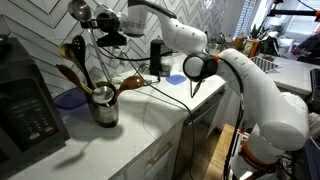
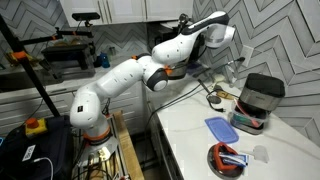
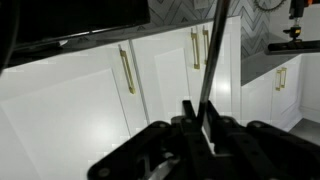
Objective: Put the silver ladle in the utensil holder
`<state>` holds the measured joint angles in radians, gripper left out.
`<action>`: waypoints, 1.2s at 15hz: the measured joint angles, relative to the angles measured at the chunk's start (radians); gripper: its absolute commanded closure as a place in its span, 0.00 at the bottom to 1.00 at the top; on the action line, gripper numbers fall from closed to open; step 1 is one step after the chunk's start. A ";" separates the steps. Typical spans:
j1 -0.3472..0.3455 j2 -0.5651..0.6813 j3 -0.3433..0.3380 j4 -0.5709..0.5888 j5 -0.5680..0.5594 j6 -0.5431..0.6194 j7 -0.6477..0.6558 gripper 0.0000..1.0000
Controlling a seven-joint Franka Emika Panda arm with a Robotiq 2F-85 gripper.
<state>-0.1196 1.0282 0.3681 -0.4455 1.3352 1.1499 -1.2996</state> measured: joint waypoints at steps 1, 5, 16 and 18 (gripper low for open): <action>0.001 0.000 -0.005 0.000 -0.001 0.000 0.000 0.96; 0.007 -0.004 -0.021 0.002 -0.004 0.006 -0.002 0.96; 0.038 -0.028 -0.042 0.002 -0.016 0.047 -0.040 0.51; 0.039 -0.028 -0.043 0.002 -0.017 0.050 -0.043 0.36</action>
<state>-0.0802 0.9998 0.3251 -0.4436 1.3179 1.2001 -1.3429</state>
